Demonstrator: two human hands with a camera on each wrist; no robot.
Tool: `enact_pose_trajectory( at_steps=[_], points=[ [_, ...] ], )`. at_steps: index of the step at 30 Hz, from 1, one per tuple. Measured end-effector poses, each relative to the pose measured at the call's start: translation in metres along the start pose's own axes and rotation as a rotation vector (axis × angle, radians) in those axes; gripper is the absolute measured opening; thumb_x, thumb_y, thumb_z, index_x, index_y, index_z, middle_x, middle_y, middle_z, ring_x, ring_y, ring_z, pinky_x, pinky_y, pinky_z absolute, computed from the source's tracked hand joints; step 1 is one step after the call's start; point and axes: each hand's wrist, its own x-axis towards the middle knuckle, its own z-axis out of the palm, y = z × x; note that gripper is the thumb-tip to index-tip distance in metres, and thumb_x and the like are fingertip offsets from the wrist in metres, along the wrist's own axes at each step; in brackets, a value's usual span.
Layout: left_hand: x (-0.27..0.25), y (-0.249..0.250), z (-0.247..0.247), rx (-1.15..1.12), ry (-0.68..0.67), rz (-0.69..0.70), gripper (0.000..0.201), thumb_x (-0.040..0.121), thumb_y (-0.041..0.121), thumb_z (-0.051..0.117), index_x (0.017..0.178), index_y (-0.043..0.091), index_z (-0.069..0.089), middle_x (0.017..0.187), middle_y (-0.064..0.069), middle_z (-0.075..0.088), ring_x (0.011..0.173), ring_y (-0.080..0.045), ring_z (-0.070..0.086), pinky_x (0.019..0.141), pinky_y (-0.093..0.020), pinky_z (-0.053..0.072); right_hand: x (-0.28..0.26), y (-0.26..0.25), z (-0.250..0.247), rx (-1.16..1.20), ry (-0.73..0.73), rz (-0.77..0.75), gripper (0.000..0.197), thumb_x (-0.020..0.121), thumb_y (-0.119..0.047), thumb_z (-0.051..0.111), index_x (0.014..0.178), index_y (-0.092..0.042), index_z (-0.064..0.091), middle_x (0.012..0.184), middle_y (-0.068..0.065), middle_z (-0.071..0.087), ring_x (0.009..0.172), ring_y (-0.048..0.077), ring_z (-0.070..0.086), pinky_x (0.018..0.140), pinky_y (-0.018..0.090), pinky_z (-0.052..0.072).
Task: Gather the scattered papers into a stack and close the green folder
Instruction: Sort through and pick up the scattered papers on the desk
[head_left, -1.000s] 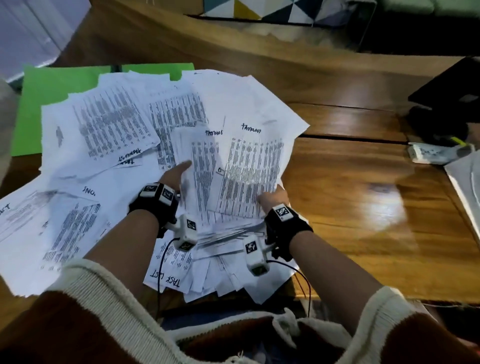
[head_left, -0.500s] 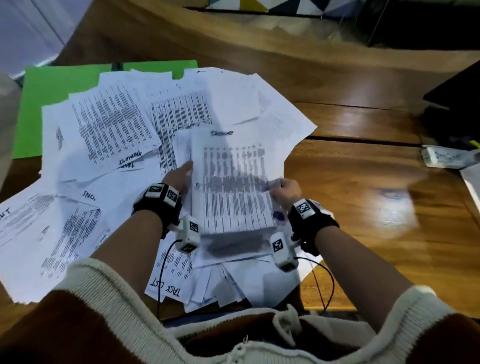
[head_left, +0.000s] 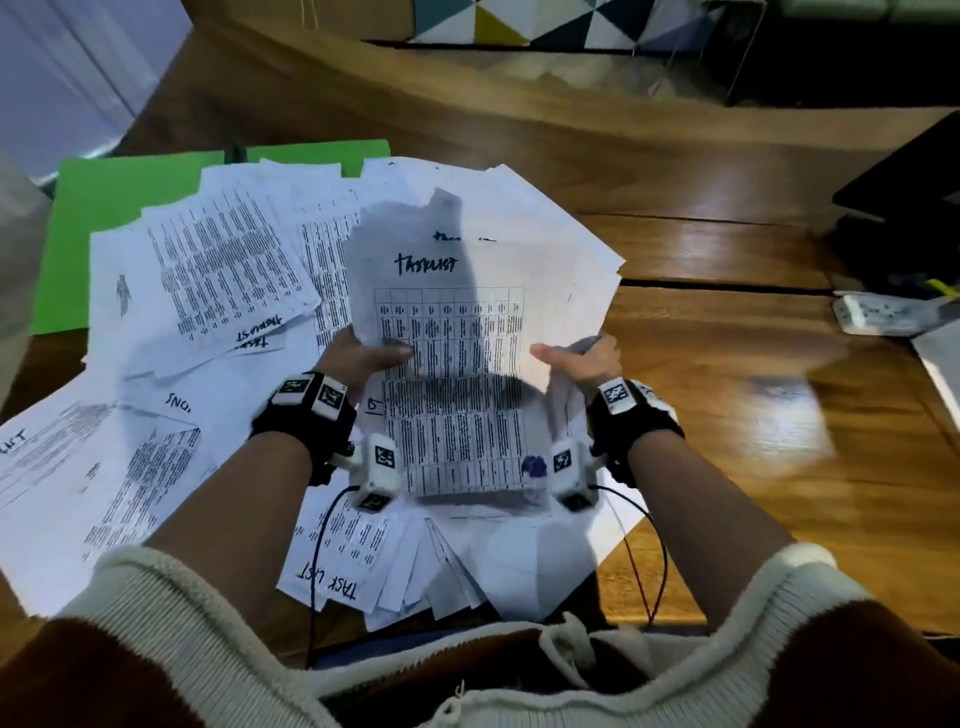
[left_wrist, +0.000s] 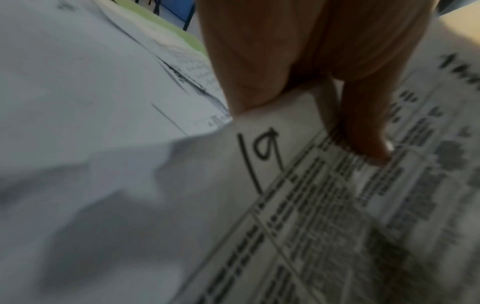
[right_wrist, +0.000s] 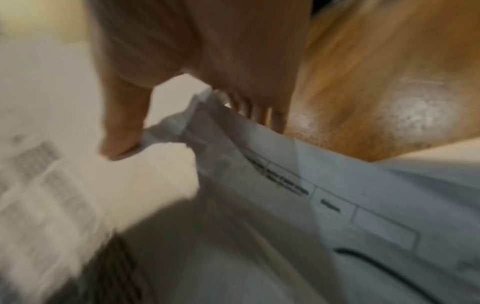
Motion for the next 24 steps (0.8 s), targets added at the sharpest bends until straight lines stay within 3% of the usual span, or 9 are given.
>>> enact_pose_trajectory(
  at_steps=[2, 4, 6, 7, 9, 12, 16, 21, 24],
  points=[
    [-0.007, 0.004, -0.003, -0.079, -0.066, 0.032, 0.047, 0.057, 0.01, 0.081, 0.1, 0.0, 0.065, 0.089, -0.015, 0.072, 0.083, -0.028, 0.07, 0.091, -0.047, 0.051, -0.005, 0.003, -0.008, 0.371, -0.158, -0.05, 0.076, 0.064, -0.035, 0.086, 0.126, -0.006, 0.053, 0.123, 0.008, 0.062, 0.106, 0.017, 0.063, 0.095, 0.037, 0.05],
    [-0.013, 0.007, -0.006, -0.129, -0.098, 0.036, 0.07, 0.036, 0.026, 0.094, 0.097, 0.005, 0.066, 0.077, -0.003, 0.074, 0.07, -0.021, 0.072, 0.075, -0.037, 0.056, -0.017, -0.001, -0.013, 0.566, -0.234, -0.11, 0.054, 0.076, -0.012, 0.078, 0.125, -0.004, 0.058, 0.11, 0.003, 0.069, 0.088, 0.007, 0.069, 0.09, 0.033, 0.055],
    [-0.021, 0.011, -0.005, -0.143, -0.087, 0.018, 0.095, 0.025, 0.037, 0.096, 0.106, 0.001, 0.065, 0.092, -0.008, 0.075, 0.09, -0.029, 0.07, 0.078, -0.039, 0.056, -0.029, -0.008, -0.017, 0.638, -0.219, -0.143, 0.048, 0.078, -0.004, 0.074, 0.124, -0.004, 0.058, 0.102, 0.0, 0.07, 0.081, 0.004, 0.071, 0.073, 0.025, 0.058],
    [-0.024, 0.013, -0.003, -0.128, -0.078, 0.015, 0.094, 0.03, 0.039, 0.096, 0.11, 0.001, 0.065, 0.104, -0.014, 0.072, 0.105, -0.037, 0.064, 0.084, -0.046, 0.053, -0.034, -0.012, -0.02, 0.645, -0.2, -0.165, 0.048, 0.077, -0.006, 0.075, 0.122, -0.005, 0.059, 0.103, 0.0, 0.071, 0.085, 0.005, 0.07, 0.067, 0.022, 0.056],
    [-0.032, 0.022, 0.003, -0.055, -0.051, 0.046, 0.064, 0.048, 0.037, 0.092, 0.103, 0.011, 0.073, 0.115, -0.018, 0.067, 0.118, -0.043, 0.052, 0.095, -0.057, 0.045, -0.044, -0.017, -0.023, 0.65, -0.165, -0.2, 0.049, 0.075, -0.005, 0.076, 0.121, -0.005, 0.059, 0.108, 0.002, 0.071, 0.09, 0.007, 0.068, 0.064, 0.017, 0.051],
    [-0.036, 0.038, 0.007, -0.043, 0.016, 0.132, 0.044, 0.055, 0.02, 0.09, 0.095, 0.014, 0.073, 0.09, -0.005, 0.076, 0.096, -0.032, 0.069, 0.082, -0.046, 0.056, -0.057, -0.028, -0.028, 0.675, -0.099, -0.231, 0.039, 0.077, 0.01, 0.068, 0.112, -0.002, 0.057, 0.097, 0.003, 0.068, 0.084, 0.01, 0.065, 0.056, 0.012, 0.051],
    [-0.044, 0.065, 0.016, -0.129, 0.122, 0.345, 0.054, 0.057, 0.007, 0.088, 0.107, 0.004, 0.068, 0.097, -0.011, 0.073, 0.09, -0.029, 0.071, 0.08, -0.046, 0.058, -0.062, -0.052, -0.038, 0.664, 0.013, -0.365, 0.04, 0.075, 0.007, 0.071, 0.112, -0.003, 0.06, 0.1, 0.004, 0.068, 0.093, 0.02, 0.065, 0.083, 0.028, 0.055],
    [-0.051, 0.096, 0.02, -0.211, 0.219, 0.471, 0.063, 0.048, 0.016, 0.093, 0.104, 0.01, 0.066, 0.098, -0.003, 0.073, 0.092, -0.021, 0.071, 0.079, -0.038, 0.059, -0.073, -0.075, -0.052, 0.756, 0.033, -0.512, 0.047, 0.074, 0.004, 0.073, 0.117, 0.001, 0.056, 0.095, -0.001, 0.069, 0.083, 0.007, 0.068, 0.078, 0.025, 0.056],
    [-0.055, 0.093, 0.015, -0.203, 0.159, 0.558, 0.057, 0.049, 0.021, 0.093, 0.099, 0.016, 0.066, 0.09, 0.006, 0.075, 0.089, -0.013, 0.071, 0.08, -0.034, 0.058, -0.076, -0.071, -0.055, 0.774, -0.045, -0.598, 0.058, 0.071, 0.004, 0.074, 0.124, -0.002, 0.05, 0.109, 0.006, 0.067, 0.103, 0.019, 0.064, 0.087, 0.03, 0.055]
  ],
)
